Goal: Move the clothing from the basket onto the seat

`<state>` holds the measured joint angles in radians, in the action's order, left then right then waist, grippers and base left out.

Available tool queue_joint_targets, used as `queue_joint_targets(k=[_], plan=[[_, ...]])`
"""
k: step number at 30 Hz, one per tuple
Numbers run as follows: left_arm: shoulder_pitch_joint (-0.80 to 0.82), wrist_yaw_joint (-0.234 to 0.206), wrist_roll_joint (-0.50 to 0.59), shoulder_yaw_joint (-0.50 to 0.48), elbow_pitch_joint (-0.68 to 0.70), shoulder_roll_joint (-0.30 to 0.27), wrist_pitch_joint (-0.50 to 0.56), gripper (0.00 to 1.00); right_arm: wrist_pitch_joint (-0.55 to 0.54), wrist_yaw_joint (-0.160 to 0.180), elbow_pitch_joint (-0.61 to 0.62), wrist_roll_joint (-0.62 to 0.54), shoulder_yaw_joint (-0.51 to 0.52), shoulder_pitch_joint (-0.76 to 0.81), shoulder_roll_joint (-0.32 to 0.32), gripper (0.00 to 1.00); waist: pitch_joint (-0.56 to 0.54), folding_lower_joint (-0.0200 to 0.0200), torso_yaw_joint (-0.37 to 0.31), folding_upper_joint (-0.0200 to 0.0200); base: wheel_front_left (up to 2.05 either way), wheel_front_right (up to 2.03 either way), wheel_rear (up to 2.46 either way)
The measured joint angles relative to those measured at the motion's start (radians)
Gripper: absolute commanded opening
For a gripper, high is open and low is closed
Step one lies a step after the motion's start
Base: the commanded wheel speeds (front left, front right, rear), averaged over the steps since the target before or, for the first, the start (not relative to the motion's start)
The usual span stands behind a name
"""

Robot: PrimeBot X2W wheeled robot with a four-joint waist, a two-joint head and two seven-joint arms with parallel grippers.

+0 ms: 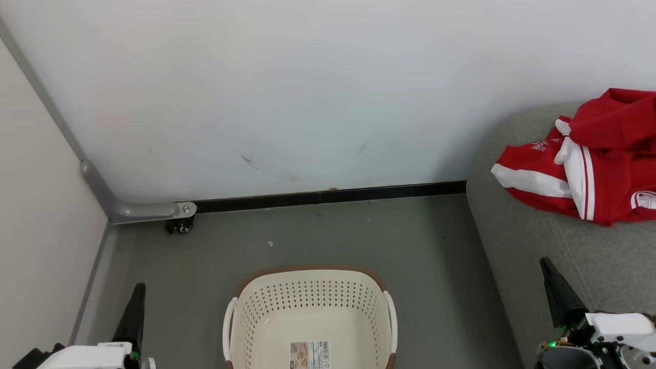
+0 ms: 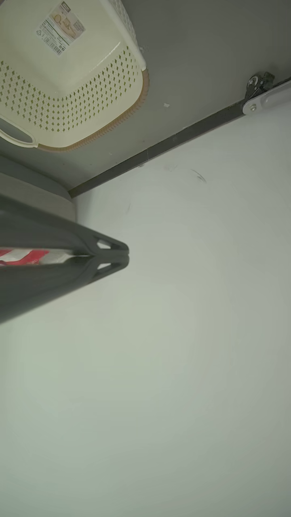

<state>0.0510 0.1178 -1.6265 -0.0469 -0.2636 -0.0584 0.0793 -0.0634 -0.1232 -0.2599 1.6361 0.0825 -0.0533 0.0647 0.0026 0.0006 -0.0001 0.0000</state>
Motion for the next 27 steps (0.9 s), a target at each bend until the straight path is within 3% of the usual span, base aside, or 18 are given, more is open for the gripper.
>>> queue_joint_targets(k=[27], plan=[[0.005, 0.0, -0.003, -0.003, -0.008, 0.001, 0.0, 0.0, -0.006, 0.0, -0.003, 0.008, 0.002, -0.001, 0.0, 0.0, 0.0, -0.0001, 0.0, 0.0, 0.0, 0.0, 0.0]])
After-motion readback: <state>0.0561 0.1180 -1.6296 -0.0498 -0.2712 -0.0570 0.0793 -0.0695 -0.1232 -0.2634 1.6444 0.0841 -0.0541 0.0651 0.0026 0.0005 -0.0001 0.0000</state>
